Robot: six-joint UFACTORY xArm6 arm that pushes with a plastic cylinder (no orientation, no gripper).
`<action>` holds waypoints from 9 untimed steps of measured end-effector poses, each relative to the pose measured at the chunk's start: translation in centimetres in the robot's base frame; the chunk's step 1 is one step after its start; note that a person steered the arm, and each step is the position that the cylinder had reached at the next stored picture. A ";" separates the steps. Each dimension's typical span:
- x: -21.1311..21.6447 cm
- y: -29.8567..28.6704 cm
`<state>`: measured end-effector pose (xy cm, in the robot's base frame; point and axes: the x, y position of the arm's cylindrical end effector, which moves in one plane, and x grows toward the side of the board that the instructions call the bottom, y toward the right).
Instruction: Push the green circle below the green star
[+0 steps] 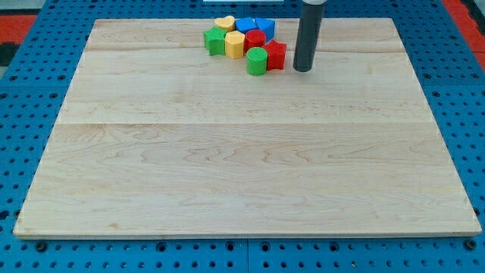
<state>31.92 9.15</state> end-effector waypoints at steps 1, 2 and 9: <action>0.0 -0.1; 0.0 -2.0; -0.2 -7.8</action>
<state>31.69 1.36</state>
